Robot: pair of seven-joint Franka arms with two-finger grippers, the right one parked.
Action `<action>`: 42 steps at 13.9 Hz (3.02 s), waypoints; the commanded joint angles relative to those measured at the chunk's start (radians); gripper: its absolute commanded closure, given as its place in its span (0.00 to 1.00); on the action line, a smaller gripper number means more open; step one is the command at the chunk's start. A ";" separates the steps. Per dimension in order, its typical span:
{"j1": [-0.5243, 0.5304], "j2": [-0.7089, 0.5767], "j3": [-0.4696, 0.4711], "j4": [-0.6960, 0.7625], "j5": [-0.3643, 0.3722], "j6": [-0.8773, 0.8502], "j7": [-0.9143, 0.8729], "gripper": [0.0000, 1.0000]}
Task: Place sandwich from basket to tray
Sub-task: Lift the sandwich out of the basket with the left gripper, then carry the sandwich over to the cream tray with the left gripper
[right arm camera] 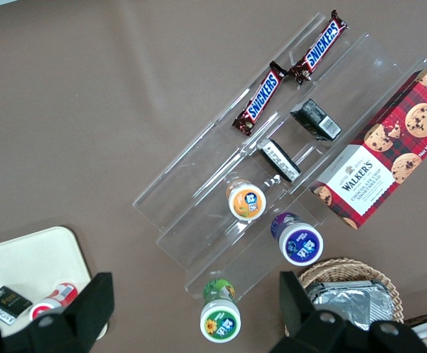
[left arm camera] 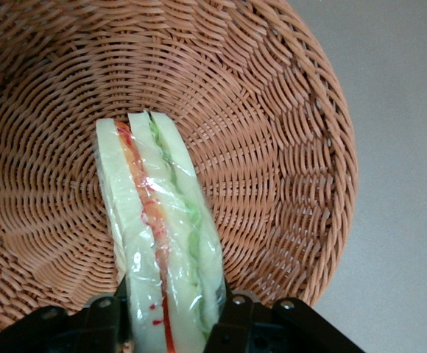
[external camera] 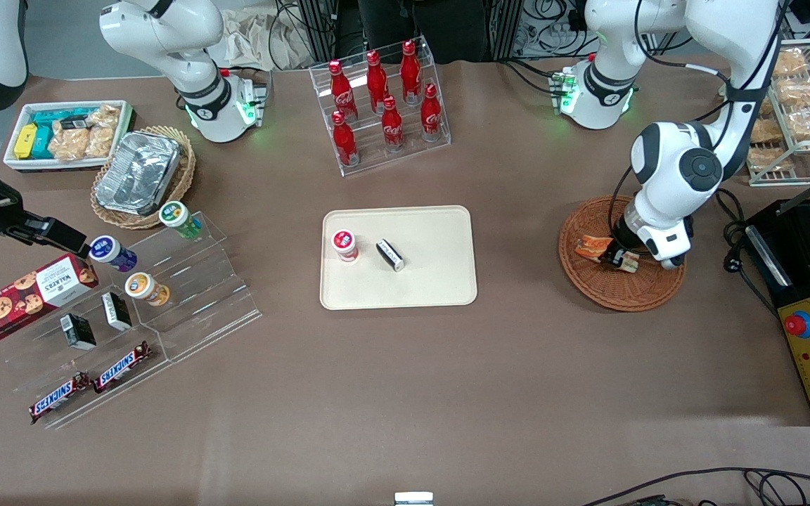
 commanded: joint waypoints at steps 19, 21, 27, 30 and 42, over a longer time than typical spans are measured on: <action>-0.036 -0.247 -0.116 0.620 0.072 -0.906 0.509 1.00; -0.036 -0.252 -0.197 0.625 0.075 -0.902 0.557 1.00; -0.168 -0.172 -0.308 0.610 0.090 -0.761 0.455 1.00; -0.235 -0.065 -0.308 0.590 0.091 -0.614 0.424 1.00; -0.350 0.278 -0.303 0.424 0.281 -0.137 0.402 1.00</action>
